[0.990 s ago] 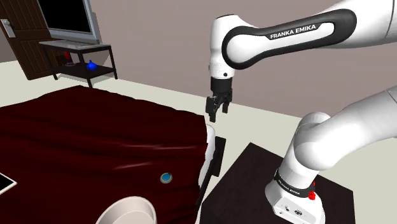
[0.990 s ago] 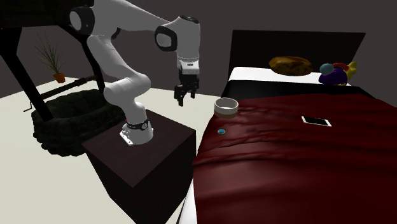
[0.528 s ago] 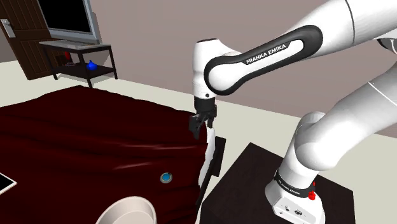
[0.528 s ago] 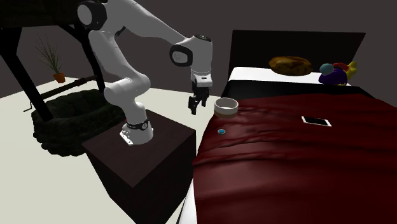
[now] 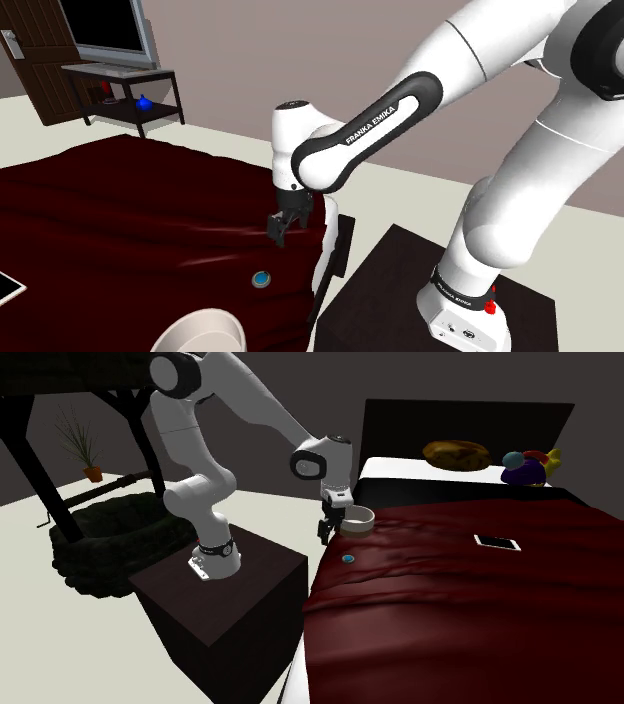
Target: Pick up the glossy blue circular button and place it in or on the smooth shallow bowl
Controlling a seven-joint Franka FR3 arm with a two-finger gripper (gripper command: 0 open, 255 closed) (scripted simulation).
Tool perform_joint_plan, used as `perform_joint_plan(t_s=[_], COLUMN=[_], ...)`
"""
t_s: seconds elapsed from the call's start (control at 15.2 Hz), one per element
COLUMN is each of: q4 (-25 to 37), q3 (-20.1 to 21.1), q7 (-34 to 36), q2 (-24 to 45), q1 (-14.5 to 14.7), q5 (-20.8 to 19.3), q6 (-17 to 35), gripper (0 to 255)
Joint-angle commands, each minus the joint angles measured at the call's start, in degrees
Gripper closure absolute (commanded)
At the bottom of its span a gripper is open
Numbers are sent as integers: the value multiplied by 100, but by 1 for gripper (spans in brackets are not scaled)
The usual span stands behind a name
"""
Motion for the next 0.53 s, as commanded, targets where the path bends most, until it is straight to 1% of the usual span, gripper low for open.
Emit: perform_joint_plan(t_s=[0.0,0.26,0.46], q4=[211,645,1058], q3=[178,330,267], q7=[321,982,1520], q2=[527,1520,2262], q1=[10,76,270], q5=[-211,-865,-1453], q6=[352,907,1206], gripper=[0,0,0])
